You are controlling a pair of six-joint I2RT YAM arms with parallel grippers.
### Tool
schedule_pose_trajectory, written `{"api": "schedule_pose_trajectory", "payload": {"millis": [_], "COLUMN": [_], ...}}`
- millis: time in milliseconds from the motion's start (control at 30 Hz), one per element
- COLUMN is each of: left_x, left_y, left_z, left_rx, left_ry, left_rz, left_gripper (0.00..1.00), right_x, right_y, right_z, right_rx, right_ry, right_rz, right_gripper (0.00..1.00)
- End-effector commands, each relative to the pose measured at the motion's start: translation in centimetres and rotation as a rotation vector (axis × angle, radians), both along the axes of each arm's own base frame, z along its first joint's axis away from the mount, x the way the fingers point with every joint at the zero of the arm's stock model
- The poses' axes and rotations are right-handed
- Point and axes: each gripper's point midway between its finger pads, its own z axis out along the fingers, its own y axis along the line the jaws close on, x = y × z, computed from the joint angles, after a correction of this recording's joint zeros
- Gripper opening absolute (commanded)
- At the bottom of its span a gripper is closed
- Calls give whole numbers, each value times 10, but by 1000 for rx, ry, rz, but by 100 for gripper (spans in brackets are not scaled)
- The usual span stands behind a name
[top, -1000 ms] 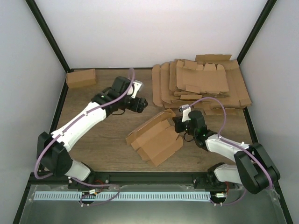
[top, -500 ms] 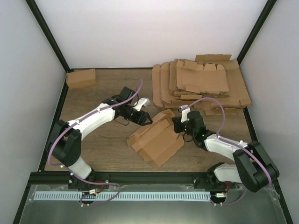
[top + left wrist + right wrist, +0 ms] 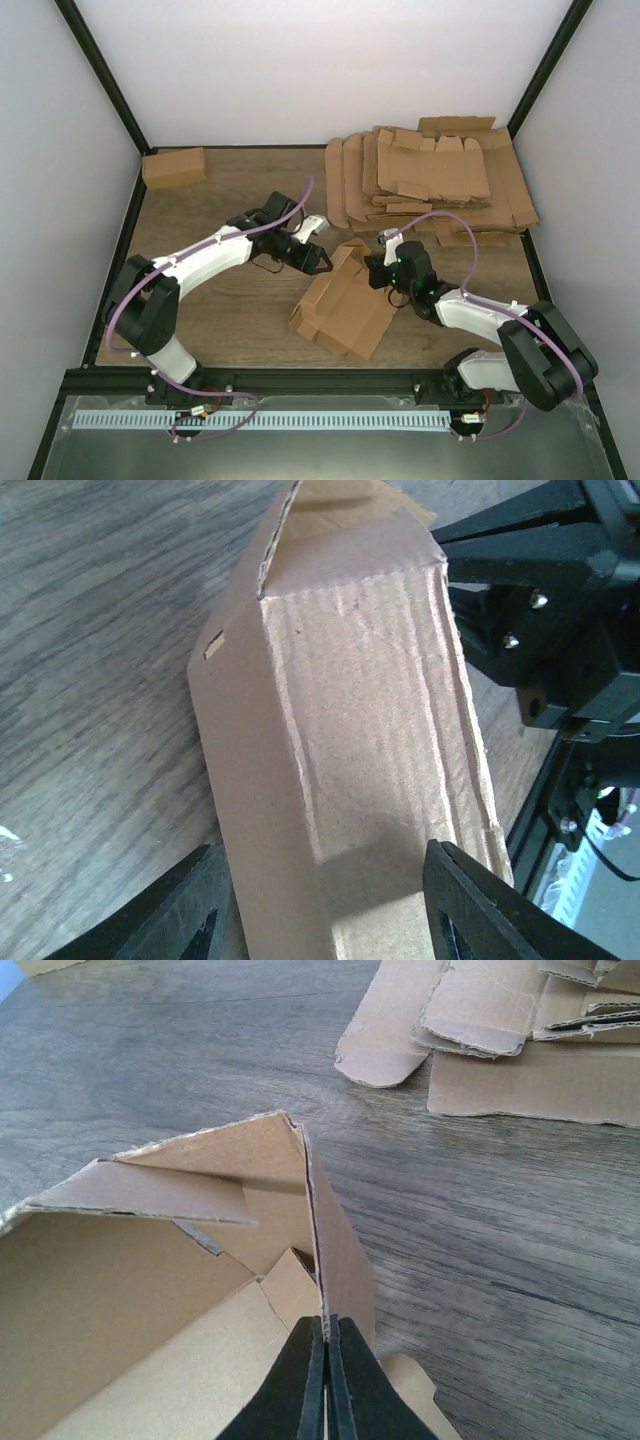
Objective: Fold the paper box
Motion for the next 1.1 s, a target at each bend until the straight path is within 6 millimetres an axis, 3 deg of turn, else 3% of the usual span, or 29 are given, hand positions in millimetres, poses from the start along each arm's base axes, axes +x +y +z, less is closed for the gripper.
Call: {"api": "schedule_pose_trajectory", "payload": {"millis": [0,133,400,600,800,1067], "left_x": [-9,-13,-9,-6,-10,-11], "left_y": [-13,-18,-16,-14,-16,-18], "left_z": [10,25,17,30,5,-15], "left_rx": [-88,-151,-125,-102,-37,41], "left_ry": [18,17,49,7,40,24], "left_rz": [-49,-58,-15,3,6,14], "left_gripper": [58,71,70,70,60,54], "right_x": [2,2,2,1,-2,-18], "right_y": [0,-1,-2,-5,-6,0], "right_z": [2,3,5,7,6,-12], "right_rx": [-1,-5,-3,7,26,27], "right_ry": [-10,-14,-17,-6,17,89], "right_rz": [-19,-24,-28,-50,-70,-80], "right_gripper": [1,1,1,1,2,3]}}
